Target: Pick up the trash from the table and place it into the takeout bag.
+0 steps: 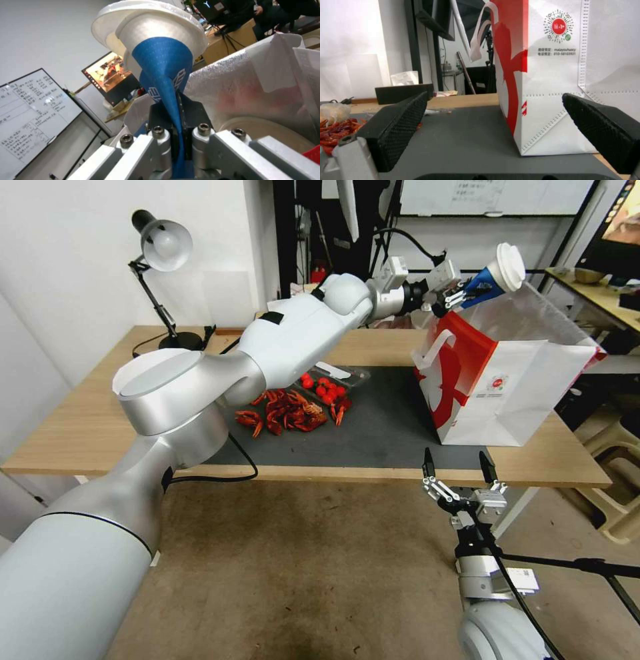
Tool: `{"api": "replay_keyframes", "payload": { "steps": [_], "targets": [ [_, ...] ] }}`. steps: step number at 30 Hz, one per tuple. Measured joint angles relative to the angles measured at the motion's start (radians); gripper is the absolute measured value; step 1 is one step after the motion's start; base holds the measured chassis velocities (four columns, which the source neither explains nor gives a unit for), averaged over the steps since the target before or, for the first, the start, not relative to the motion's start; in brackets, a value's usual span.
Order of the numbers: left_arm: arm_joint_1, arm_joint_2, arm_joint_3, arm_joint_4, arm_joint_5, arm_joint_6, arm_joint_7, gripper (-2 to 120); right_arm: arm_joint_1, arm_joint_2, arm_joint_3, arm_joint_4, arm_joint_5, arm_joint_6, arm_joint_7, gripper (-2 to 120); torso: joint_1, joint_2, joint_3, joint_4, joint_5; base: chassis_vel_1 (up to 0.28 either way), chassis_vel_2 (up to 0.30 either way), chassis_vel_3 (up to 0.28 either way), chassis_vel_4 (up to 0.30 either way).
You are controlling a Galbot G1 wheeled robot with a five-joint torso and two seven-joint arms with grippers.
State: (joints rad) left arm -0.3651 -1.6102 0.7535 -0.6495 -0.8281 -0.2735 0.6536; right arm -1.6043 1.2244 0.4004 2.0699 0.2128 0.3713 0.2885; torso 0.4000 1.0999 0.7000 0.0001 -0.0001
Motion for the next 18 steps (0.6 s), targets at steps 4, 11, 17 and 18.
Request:
{"api": "replay_keyframes", "payload": {
  "steps": [4,11,17,18],
  "targets": [
    [0.004,0.0,0.017,-0.015,-0.009,-0.001,-0.012,0,-0.003,0.0,0.005,0.0,0.0,0.005,0.0,100,0.0,0.0,0.0,-0.0002,0.0001,0.0,0.0,0.0,0.0],
    [0.008,0.001,0.037,-0.043,-0.02,-0.012,-0.045,10,-0.004,0.001,0.005,-0.001,0.001,0.007,-0.002,100,0.0,0.0,0.0,-0.0002,0.0002,0.0,0.0,0.0,0.0],
    [0.005,0.001,0.037,-0.047,-0.027,-0.013,-0.066,31,-0.004,0.002,0.004,0.001,0.001,0.007,-0.002,100,0.0,0.0,0.0,-0.0002,0.0002,0.0,0.0,0.0,0.0],
    [0.005,0.001,0.037,-0.047,-0.027,-0.013,-0.066,31,-0.004,0.002,0.004,0.001,0.001,0.007,-0.002,100,0.0,0.0,0.0,-0.0002,0.0002,0.0,0.0,0.0,0.0]
  ]
}}
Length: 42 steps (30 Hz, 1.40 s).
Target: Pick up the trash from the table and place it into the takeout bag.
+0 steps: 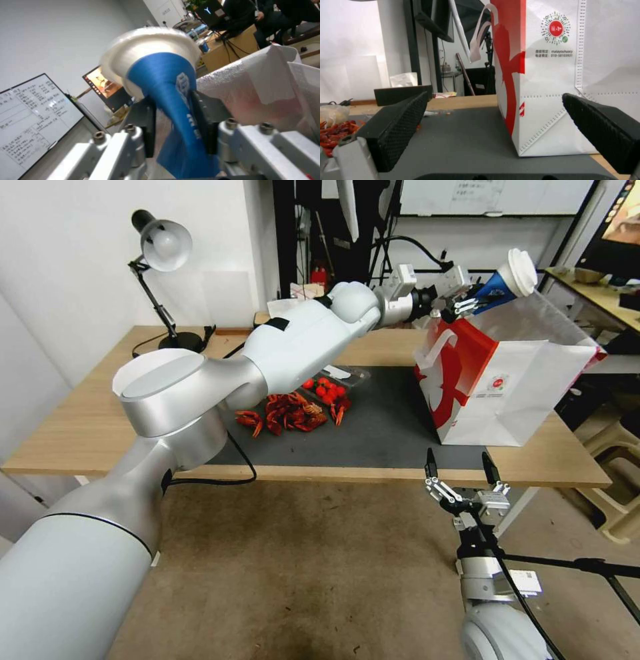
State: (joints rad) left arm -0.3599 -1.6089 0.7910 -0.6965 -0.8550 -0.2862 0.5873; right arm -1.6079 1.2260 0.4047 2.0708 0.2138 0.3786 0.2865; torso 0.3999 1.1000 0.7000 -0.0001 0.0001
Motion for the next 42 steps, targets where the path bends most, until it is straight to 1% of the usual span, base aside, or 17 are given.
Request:
{"api": "replay_keyframes", "payload": {
  "steps": [3,4,10,12,14,16,22,23,25,28,33,35,36,37,40,41,42],
  "targets": [
    [0.0,0.0,-0.009,0.0,-0.002,0.001,-0.004,47,-0.002,0.0,0.0,0.002,0.0,0.0,0.0,100,0.0,0.0,0.0,0.0001,0.0,0.0,0.0,0.0,0.0],
    [0.0,0.0,-0.009,0.0,-0.002,0.001,-0.004,47,-0.002,0.0,0.0,0.002,0.0,0.0,0.0,100,0.0,0.0,0.0,0.0001,0.0,0.0,0.0,0.0,0.0],
    [-0.002,0.001,-0.031,-0.008,-0.015,0.001,-0.018,69,-0.003,0.0,0.002,0.006,0.0,-0.003,0.0,100,0.0,0.0,0.0,0.0,0.0,0.0,0.0,0.0,0.0],
    [-0.004,0.001,-0.074,-0.019,-0.037,0.01,-0.049,80,-0.008,-0.002,0.012,0.012,0.0,-0.004,0.0,100,0.0,0.0,0.0,0.0001,-0.0001,0.0,0.0,0.0,0.0],
    [-0.004,0.001,-0.081,-0.022,-0.042,0.013,-0.055,82,-0.01,-0.002,0.014,0.014,0.001,-0.004,0.0,100,0.0,0.0,0.0,0.0001,-0.0002,0.0,0.0,0.0,0.0],
    [0.002,0.001,-0.111,-0.06,-0.082,0.028,-0.109,93,-0.017,0.001,0.024,0.021,0.003,-0.006,0.001,100,0.0,0.0,0.0,0.0001,-0.0002,0.0,0.0,0.0,0.0],
    [0.05,0.004,-0.146,-0.131,-0.105,0.039,-0.184,100,-0.022,0.003,0.023,0.023,0.003,-0.01,0.002,100,0.0,0.0,0.0,-0.0004,-0.0002,0.0,0.0,0.0,0.0],
    [0.071,0.03,-0.157,-0.161,-0.11,0.045,-0.208,100,-0.022,0.004,0.021,0.025,0.003,-0.014,0.003,100,0.0,0.0,0.0,-0.0013,-0.0001,0.0,0.0,0.0,0.0],
    [0.084,0.051,-0.164,-0.174,-0.11,0.047,-0.221,100,-0.022,0.005,0.02,0.025,0.002,-0.016,0.005,100,0.0,0.0,0.0,-0.0009,0.0,0.0,0.0,0.0,0.0],
    [0.134,0.139,-0.203,-0.217,-0.098,0.052,-0.269,100,-0.025,0.008,0.014,0.026,-0.006,-0.026,0.01,100,0.0,0.0,0.0,0.0008,-0.0005,0.0,0.0,0.0,0.0],
    [0.173,0.218,-0.252,-0.243,-0.086,0.053,-0.297,100,-0.029,0.011,0.011,0.026,-0.015,-0.034,0.015,100,0.0,0.0,0.0,0.0002,-0.0006,0.0,0.0,0.0,0.0],
    [0.197,0.271,-0.278,-0.269,-0.085,0.058,-0.31,100,-0.034,0.011,0.01,0.027,-0.018,-0.036,0.017,100,0.0,0.0,0.0,-0.0001,-0.0005,0.0,0.0,0.0,0.0],
    [0.222,0.326,-0.305,-0.301,-0.089,0.062,-0.323,100,-0.037,0.011,0.01,0.027,-0.021,-0.038,0.018,100,0.0,0.0,0.0,0.0,-0.0007,0.0,0.0,0.0,0.0],
    [0.222,0.326,-0.305,-0.301,-0.089,0.062,-0.323,100,-0.037,0.011,0.01,0.027,-0.021,-0.038,0.018,100,0.0,0.0,0.0,0.0,-0.0007,0.0,0.0,0.0,0.0],
    [0.273,0.425,-0.365,-0.369,-0.103,0.072,-0.349,100,-0.038,0.011,0.007,0.027,-0.028,-0.04,0.019,100,0.0,0.0,0.0,0.0003,-0.0006,0.0,0.0,0.0,0.0],
    [0.273,0.425,-0.365,-0.369,-0.103,0.072,-0.349,100,-0.038,0.011,0.007,0.027,-0.028,-0.04,0.019,100,0.0,0.0,0.0,0.0003,-0.0006,0.0,0.0,0.0,0.0],
    [0.289,0.458,-0.385,-0.393,-0.109,0.079,-0.36,100,-0.038,0.013,0.005,0.025,-0.031,-0.04,0.019,100,0.0,0.0,0.0,0.0,-0.0008,0.0,0.0,0.0,0.0]
  ]
}}
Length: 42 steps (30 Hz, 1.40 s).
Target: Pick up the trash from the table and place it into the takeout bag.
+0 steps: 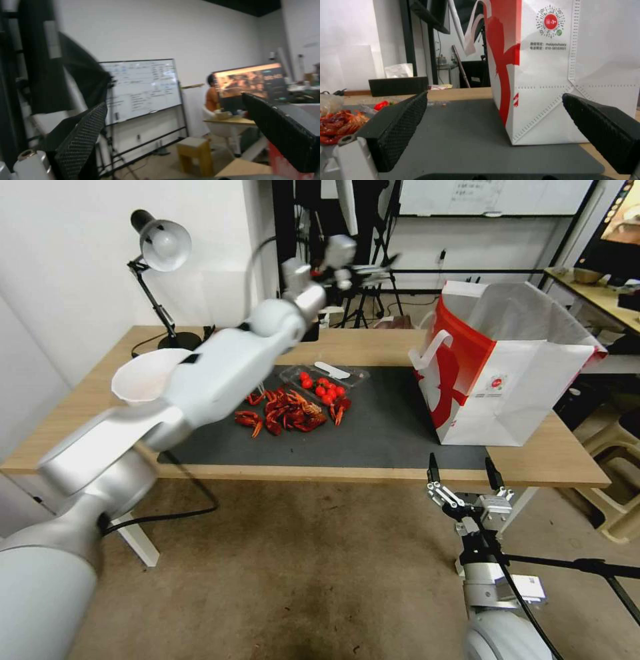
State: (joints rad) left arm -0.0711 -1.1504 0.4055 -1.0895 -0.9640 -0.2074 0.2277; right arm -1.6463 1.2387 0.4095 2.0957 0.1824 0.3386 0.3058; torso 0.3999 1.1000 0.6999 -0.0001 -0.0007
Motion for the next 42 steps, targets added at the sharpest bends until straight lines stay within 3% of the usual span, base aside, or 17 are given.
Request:
{"api": "replay_keyframes", "payload": {
  "steps": [3,4,7,10,11,16,26,28,36,42],
  "targets": [
    [0.068,0.129,-0.098,-0.084,-0.02,0.024,-0.027,100,-0.004,0.005,-0.005,-0.001,-0.008,-0.001,0.0,100,0.0,0.0,0.0,0.0001,0.0003,0.0,0.0,0.0,0.0],
    [0.068,0.129,-0.098,-0.084,-0.02,0.024,-0.027,100,-0.004,0.005,-0.005,-0.001,-0.008,-0.001,0.0,100,0.0,0.0,0.0,0.0001,0.0003,0.0,0.0,0.0,0.0],
    [0.135,0.217,-0.192,-0.162,-0.027,0.05,-0.06,100,-0.005,0.009,-0.011,-0.001,-0.017,-0.006,0.0,100,0.0,0.0,0.0,0.0012,0.0002,0.0,0.0,0.0,0.0],
    [0.183,0.255,-0.245,-0.208,-0.033,0.065,-0.084,100,-0.003,0.012,-0.015,-0.001,-0.021,-0.008,0.002,100,0.0,0.0,0.0,0.0007,0.0003,0.0,0.0,0.0,0.0],
    [0.23,0.283,-0.288,-0.245,-0.034,0.072,-0.095,100,-0.003,0.014,-0.017,-0.004,-0.026,-0.011,0.006,100,0.0,0.0,0.0,-0.0005,0.0007,0.0,0.0,0.0,0.0],
    [0.364,0.335,-0.395,-0.344,-0.028,0.092,-0.126,100,-0.002,0.012,-0.017,-0.009,-0.029,-0.017,0.009,100,0.0,0.0,0.0,0.0002,0.0006,0.0,0.0,0.0,0.0],
    [0.641,0.363,-0.577,-0.52,0.032,0.101,-0.227,100,0.01,0.01,-0.016,-0.025,-0.034,-0.029,0.016,100,0.0,0.0,0.0,0.0002,0.0008,0.0,0.0,0.0,0.0],
    [0.737,0.351,-0.641,-0.585,0.055,0.11,-0.259,100,0.015,0.013,-0.017,-0.026,-0.034,-0.033,0.018,100,0.0,0.0,0.0,-0.0001,0.0009,0.0,0.0,0.0,0.0],
    [0.98,0.323,-0.783,-0.743,0.118,0.14,-0.299,100,0.024,0.009,-0.021,-0.026,-0.034,-0.039,0.019,100,0.0,0.0,0.0,0.0001,0.0007,0.0,0.0,0.0,0.0],
    [1.108,0.309,-0.863,-0.809,0.142,0.14,-0.303,100,0.031,0.004,-0.029,-0.028,-0.032,-0.041,0.019,100,0.0,0.0,0.0,0.0004,0.0009,0.0,0.0,0.0,0.0]
  ]
}}
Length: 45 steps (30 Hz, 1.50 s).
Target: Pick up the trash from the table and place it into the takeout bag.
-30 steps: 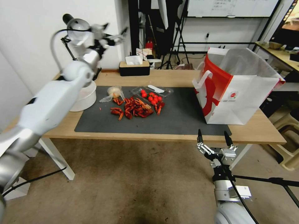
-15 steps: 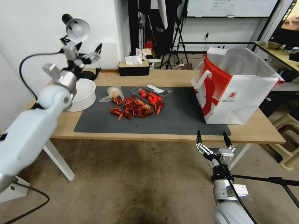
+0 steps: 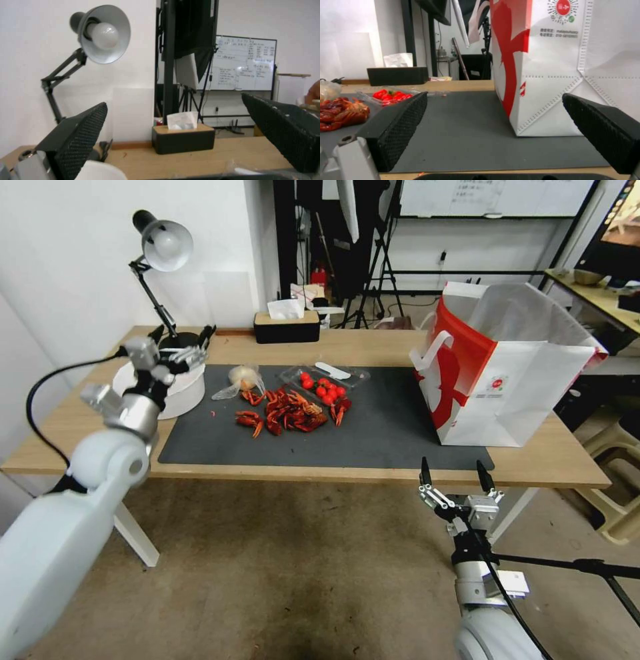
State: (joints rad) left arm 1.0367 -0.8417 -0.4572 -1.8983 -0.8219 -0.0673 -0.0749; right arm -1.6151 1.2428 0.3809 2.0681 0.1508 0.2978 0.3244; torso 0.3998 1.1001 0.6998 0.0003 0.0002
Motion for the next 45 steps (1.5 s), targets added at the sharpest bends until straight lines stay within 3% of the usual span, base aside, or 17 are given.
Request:
{"api": "replay_keyframes", "payload": {
  "steps": [8,14,30,45],
  "targets": [
    [0.233,-0.07,-0.124,-0.079,0.07,-0.032,0.011,100,-0.004,-0.001,-0.003,0.0,0.0,0.0,0.0,100,0.0,0.0,0.0,-0.0002,-0.0001,0.0,0.0,0.0,0.0],
    [0.304,-0.121,-0.161,-0.097,0.122,-0.052,0.016,100,-0.005,-0.003,-0.005,0.0,0.0,0.001,0.0,100,0.0,0.0,0.0,-0.0003,-0.0001,0.0,0.0,0.0,0.0],
    [0.476,-0.268,-0.147,-0.104,0.291,-0.142,0.017,100,-0.019,0.001,0.003,-0.003,-0.004,0.009,0.005,100,0.0,0.0,0.0,-0.0002,-0.0004,0.0,0.0,0.0,0.0],
    [0.586,-0.314,-0.145,-0.097,0.367,-0.214,0.023,100,-0.017,0.0,0.002,-0.011,-0.004,0.01,0.006,100,0.0,0.0,0.0,-0.0003,-0.0001,0.0,0.0,0.0,0.0]
  ]
}}
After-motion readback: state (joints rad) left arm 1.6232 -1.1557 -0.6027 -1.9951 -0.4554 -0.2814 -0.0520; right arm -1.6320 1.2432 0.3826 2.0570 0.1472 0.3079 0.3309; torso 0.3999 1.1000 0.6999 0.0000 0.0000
